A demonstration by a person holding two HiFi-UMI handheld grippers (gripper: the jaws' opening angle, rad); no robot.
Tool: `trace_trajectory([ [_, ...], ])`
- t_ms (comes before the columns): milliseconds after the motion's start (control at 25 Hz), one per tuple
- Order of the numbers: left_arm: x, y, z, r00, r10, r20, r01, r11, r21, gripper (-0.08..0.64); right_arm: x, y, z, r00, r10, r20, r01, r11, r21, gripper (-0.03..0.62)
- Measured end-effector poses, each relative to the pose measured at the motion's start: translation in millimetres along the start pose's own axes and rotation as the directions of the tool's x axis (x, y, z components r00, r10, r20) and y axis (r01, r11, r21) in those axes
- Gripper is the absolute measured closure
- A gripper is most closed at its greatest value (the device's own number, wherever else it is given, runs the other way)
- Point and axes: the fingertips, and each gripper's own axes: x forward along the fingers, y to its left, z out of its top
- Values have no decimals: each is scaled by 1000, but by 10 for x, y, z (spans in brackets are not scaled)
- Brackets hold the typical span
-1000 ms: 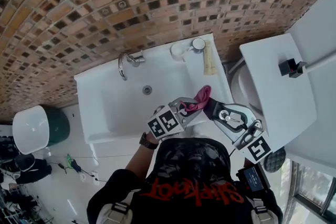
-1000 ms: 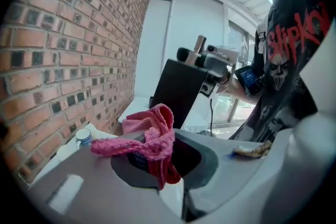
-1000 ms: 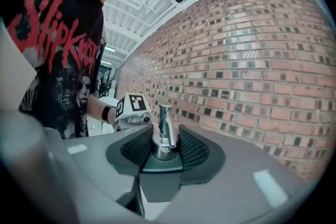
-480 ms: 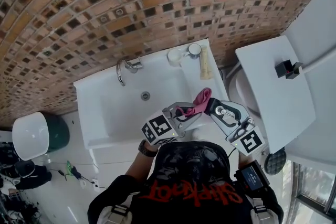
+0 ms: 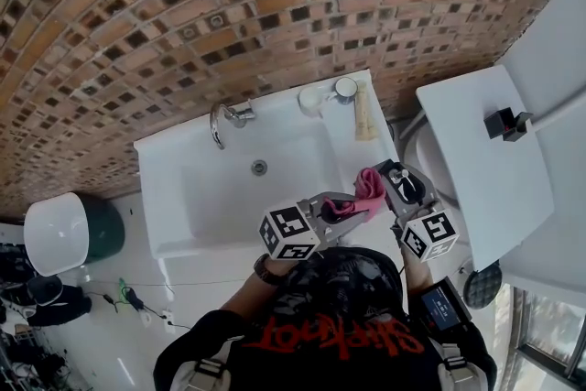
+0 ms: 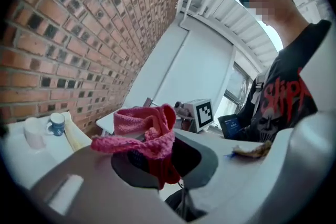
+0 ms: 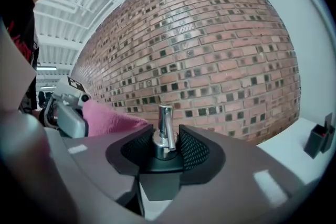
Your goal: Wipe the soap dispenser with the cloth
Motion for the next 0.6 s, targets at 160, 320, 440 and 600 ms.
trace_trajectory([
  [160, 122, 188, -281, 998, 52, -33, -55, 995, -84, 520, -33, 70, 141, 999, 28, 33, -28, 999, 15, 443],
  [320, 151, 373, -460, 995, 88, -41, -93, 984, -150, 520, -117, 130, 280, 996, 55, 66, -55, 998, 8, 443],
  [440, 123, 480, -593, 990, 117, -80, -128, 978, -166, 520, -213, 170, 428, 990, 64, 125, -63, 998, -15, 443],
  [600, 100, 486, -701, 988, 104, -117, -123, 977, -172, 518, -300, 235, 530, 982, 82, 173, -73, 996, -56, 443],
])
